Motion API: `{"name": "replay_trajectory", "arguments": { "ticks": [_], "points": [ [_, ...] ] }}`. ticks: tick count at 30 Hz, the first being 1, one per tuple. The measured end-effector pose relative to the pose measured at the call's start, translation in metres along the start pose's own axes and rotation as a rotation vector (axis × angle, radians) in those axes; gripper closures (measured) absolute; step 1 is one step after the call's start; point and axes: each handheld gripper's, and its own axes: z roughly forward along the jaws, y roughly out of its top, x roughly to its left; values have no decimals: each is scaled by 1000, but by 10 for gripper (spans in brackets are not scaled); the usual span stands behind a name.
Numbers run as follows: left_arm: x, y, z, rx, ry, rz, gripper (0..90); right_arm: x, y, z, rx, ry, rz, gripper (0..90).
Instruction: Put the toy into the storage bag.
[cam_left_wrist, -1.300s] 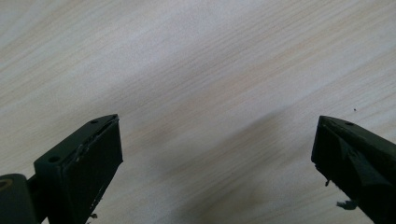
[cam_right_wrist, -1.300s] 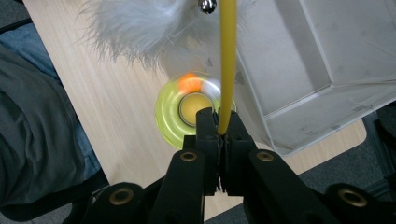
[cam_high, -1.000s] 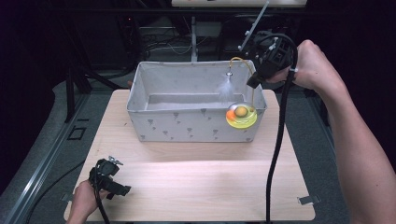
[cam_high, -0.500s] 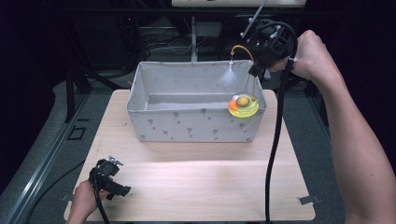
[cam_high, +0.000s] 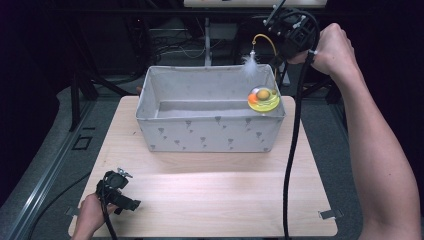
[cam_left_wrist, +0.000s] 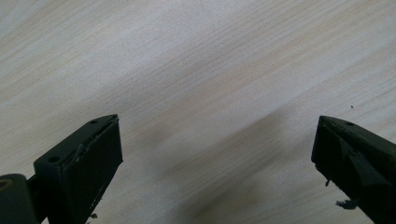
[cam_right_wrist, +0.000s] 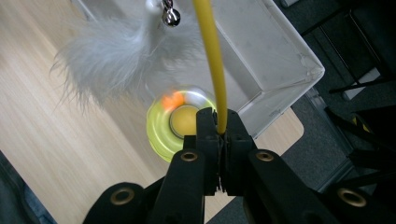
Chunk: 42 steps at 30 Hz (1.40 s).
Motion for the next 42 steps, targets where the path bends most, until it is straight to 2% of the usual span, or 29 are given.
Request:
{"name": "replay_trajectory", "arguments": {
  "ticks": [8, 12, 21, 34, 42],
  "points": [
    [0, 0, 0, 4, -4, 3, 20, -18, 2, 14, -25, -22, 80, 881],
    [0, 0, 0, 2, -3, 3, 20, -24, 2, 22, -37, -28, 106, 882],
    [-1, 0, 0, 5, -4, 4, 20, -34, 2, 43, -46, -26, 137, 881],
    [-1, 0, 0, 8, -6, 8, 20, -34, 3, 73, -18, -7, 128, 880],
    [-2, 0, 1, 8, -8, 10, 19, -34, 1, 93, -19, 13, 147, 880]
  ]
}}
